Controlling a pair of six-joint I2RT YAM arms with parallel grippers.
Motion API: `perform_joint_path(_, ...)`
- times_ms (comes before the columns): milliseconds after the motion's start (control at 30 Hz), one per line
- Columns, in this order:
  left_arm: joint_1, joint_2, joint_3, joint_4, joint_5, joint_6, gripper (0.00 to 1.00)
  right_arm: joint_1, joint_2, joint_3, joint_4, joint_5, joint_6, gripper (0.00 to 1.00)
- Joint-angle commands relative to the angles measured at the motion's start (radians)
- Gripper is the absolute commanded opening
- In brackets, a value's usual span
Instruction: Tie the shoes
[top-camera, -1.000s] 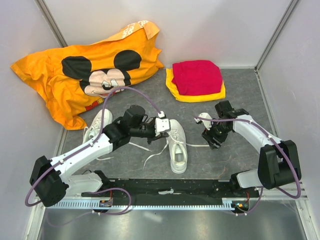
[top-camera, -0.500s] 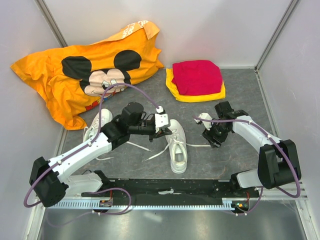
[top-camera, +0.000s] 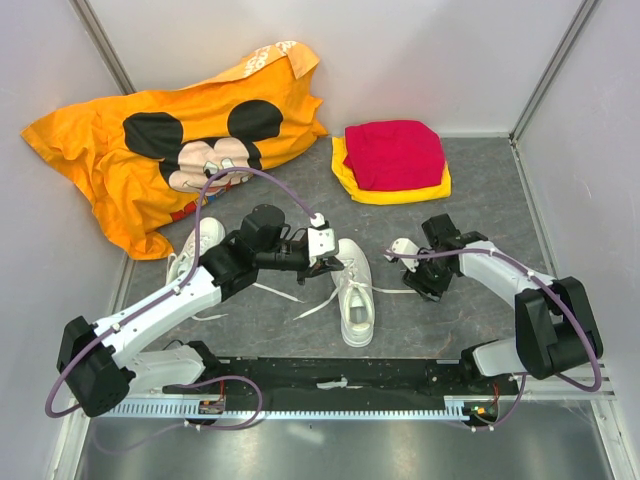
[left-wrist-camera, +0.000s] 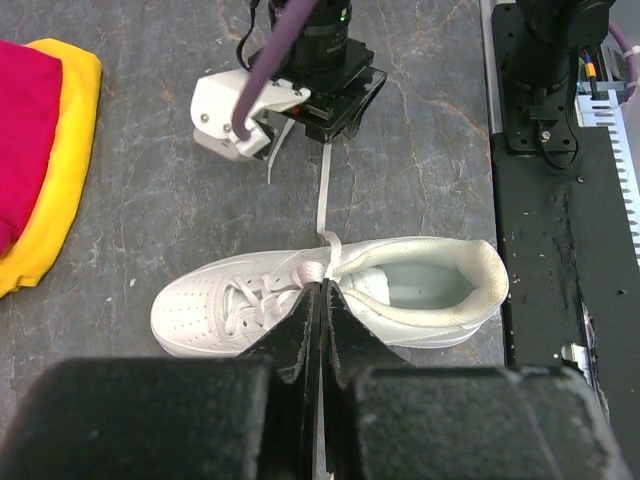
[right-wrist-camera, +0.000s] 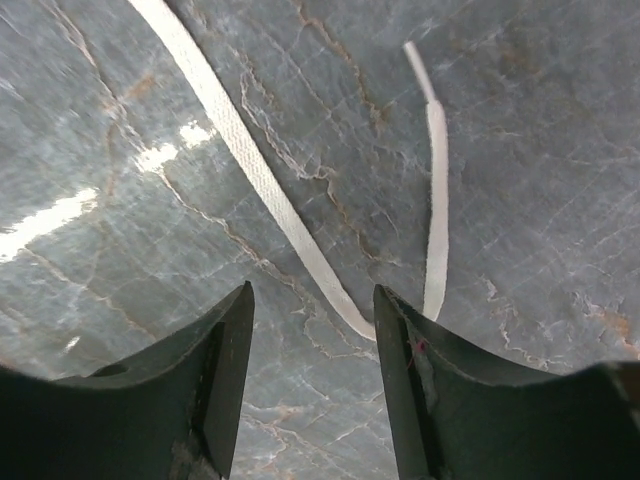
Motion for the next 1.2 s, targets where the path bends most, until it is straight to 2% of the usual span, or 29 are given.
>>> perform_joint_path(0,-0.004,-0.023,-0.011,0.020,0.024,0.021,0.01,0.035,0.000,-0.068,0.090,0.102,-0.024,0.51)
perform_joint_path(33,-0.004,-0.026,-0.013,0.020,0.028,0.027,0.02,0.035,0.000,-0.079,0.101,0.119,-0.024,0.43)
perform_joint_path(67,-0.004,-0.029,-0.016,0.019,0.035,0.032,0.01,0.035,-0.002,-0.087,0.112,0.142,-0.008,0.31)
perform_joint_path(133,-0.004,-0.035,-0.022,0.019,0.041,0.044,0.02,0.035,-0.006,-0.081,0.120,0.151,0.017,0.00)
perform_joint_path(367,-0.004,-0.046,-0.036,0.017,0.068,0.072,0.02,0.035,-0.107,0.141,0.170,0.113,0.166,0.00)
perform_joint_path(567,-0.004,-0.052,-0.045,0.023,0.082,0.106,0.02,0.055,-0.025,0.440,0.166,-0.050,0.256,0.00)
perform_joint_path(800,-0.004,-0.082,-0.072,0.031,0.079,0.133,0.01,0.278,0.084,0.661,0.162,-0.168,0.351,0.00)
perform_joint_path(1067,-0.004,-0.128,-0.120,0.031,0.058,0.147,0.02,0.433,0.155,0.689,0.166,-0.300,0.424,0.00)
perform_joint_path(1100,-0.004,-0.128,-0.125,0.031,0.056,0.147,0.01,0.441,0.159,0.686,0.161,-0.329,0.439,0.09)
perform_joint_path(1167,-0.004,-0.127,-0.125,0.036,0.047,0.147,0.01,0.440,0.173,0.697,0.152,-0.326,0.459,0.37)
